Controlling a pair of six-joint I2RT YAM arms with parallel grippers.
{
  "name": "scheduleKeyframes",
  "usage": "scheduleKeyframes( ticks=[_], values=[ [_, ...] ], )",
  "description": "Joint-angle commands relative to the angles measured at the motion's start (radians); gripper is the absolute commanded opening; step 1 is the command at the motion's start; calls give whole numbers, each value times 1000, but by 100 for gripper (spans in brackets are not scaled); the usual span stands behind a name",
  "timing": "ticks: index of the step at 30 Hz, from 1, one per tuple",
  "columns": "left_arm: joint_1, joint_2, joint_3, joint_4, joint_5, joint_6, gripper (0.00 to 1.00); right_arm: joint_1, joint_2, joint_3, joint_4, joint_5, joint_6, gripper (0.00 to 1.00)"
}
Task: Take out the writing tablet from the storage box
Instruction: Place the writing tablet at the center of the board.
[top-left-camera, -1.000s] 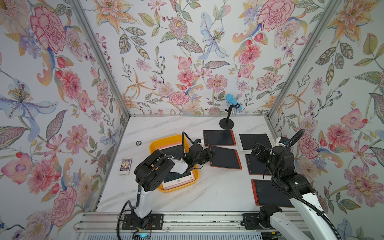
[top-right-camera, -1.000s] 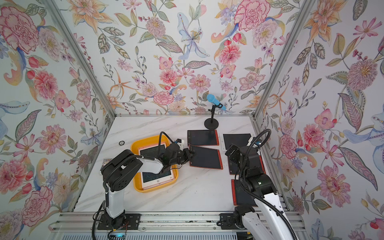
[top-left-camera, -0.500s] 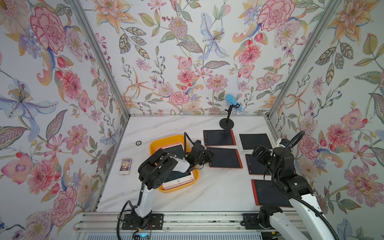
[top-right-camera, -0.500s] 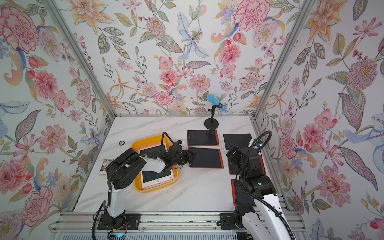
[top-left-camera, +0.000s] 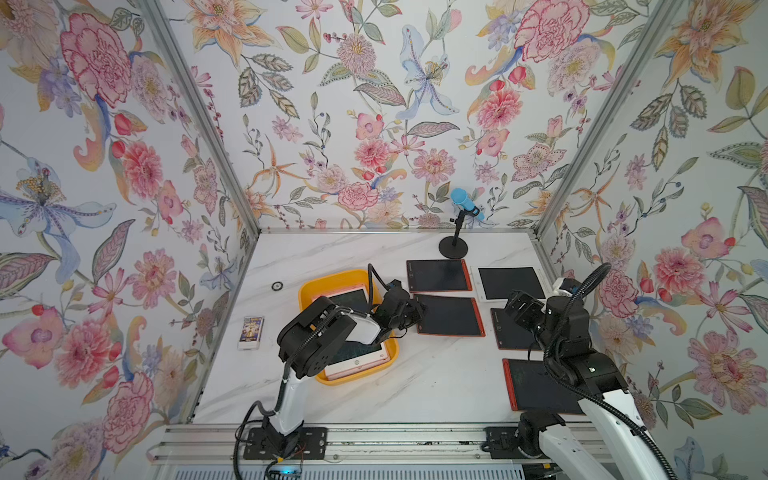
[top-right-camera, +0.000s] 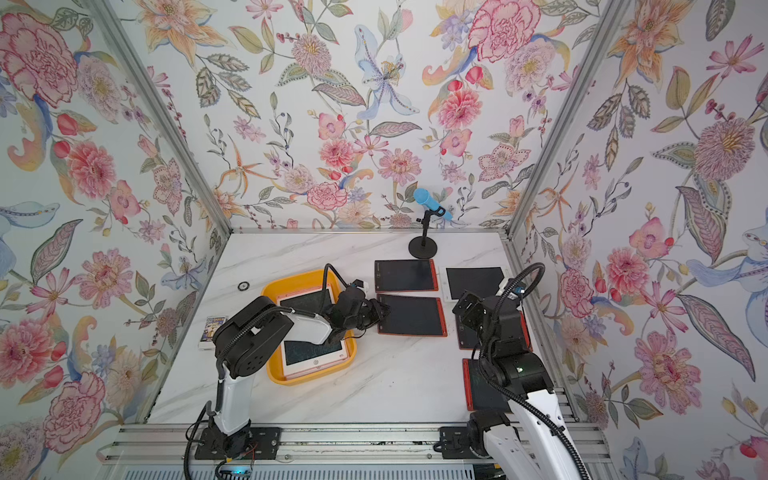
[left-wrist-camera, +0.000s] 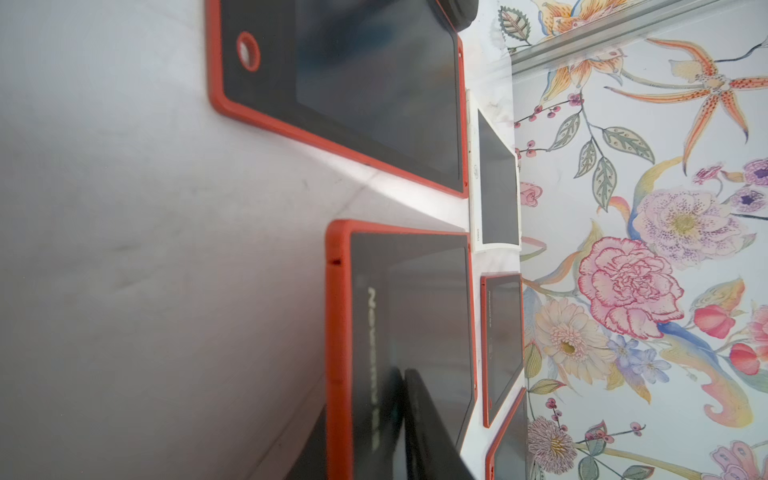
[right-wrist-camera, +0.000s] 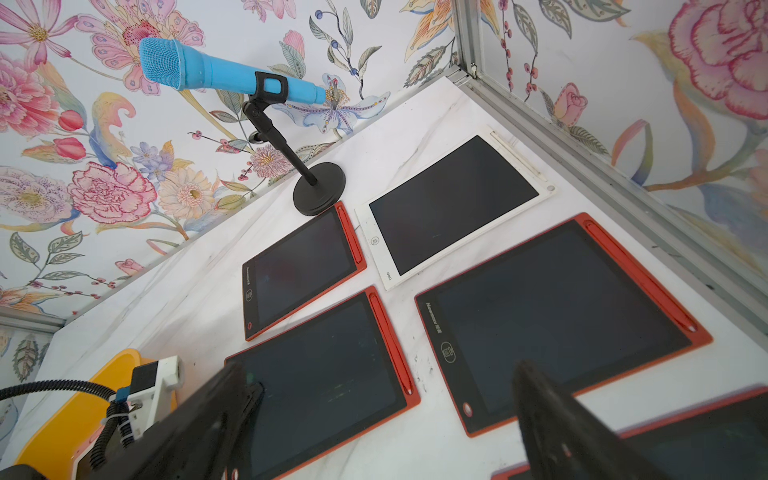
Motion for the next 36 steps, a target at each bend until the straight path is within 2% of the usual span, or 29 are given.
scheduleKeyframes(
  ticks=[1, 25, 36],
  values=[
    [12, 51, 5, -57, -43, 0, 21, -11, -12, -15, 7, -3, -15, 100],
    [37, 62, -56, -20, -83, -45, 16, -40, -11, -47, 8, -22, -13, 100],
    [41, 78, -32, -51, -67, -19, 19, -46, -18, -50, 6, -25, -15, 100]
  ],
)
